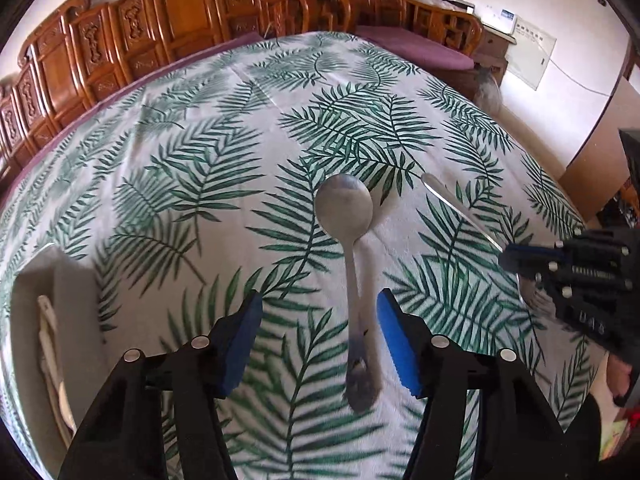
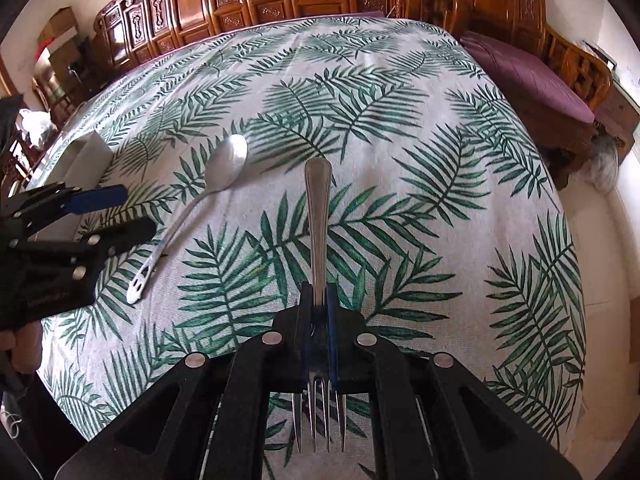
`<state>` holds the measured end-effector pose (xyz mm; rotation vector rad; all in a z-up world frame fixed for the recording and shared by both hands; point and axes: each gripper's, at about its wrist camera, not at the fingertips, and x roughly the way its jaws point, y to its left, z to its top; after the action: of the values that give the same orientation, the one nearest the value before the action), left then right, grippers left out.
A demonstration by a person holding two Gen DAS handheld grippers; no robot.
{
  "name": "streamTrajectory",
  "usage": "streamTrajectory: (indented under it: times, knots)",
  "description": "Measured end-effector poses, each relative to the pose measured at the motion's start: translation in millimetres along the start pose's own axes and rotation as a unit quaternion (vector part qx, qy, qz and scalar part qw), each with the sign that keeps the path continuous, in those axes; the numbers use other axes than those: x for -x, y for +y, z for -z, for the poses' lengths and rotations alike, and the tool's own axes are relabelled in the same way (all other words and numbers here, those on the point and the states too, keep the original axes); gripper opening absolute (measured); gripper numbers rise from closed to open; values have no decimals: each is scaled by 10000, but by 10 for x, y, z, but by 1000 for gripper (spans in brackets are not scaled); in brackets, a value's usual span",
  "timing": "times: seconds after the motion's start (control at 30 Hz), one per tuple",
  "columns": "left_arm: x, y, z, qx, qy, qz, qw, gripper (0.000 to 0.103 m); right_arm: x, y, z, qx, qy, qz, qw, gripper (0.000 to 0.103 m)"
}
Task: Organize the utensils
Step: 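Grasp the metal spoon with the left gripper while the right gripper holds the fork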
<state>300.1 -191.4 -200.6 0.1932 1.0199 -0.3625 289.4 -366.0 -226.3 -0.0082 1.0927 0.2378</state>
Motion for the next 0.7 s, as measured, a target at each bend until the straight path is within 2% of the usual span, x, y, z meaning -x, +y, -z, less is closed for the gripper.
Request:
streamTrajectory:
  times: [0.37,0.63,0.7]
  knots:
    - [-238,-185,-159,-169,217,71,9996,36,-51,-65,20,-108,6,-57,9999,8]
    - [-332,-221,-179,-176,313,-4,9994,33,-49,-71,25,-137,-21,-73,9999,8]
    - [-332,-229,-185,-191,310,0,9993,29,-50,-70,24,-133,-23,-71,9999,8]
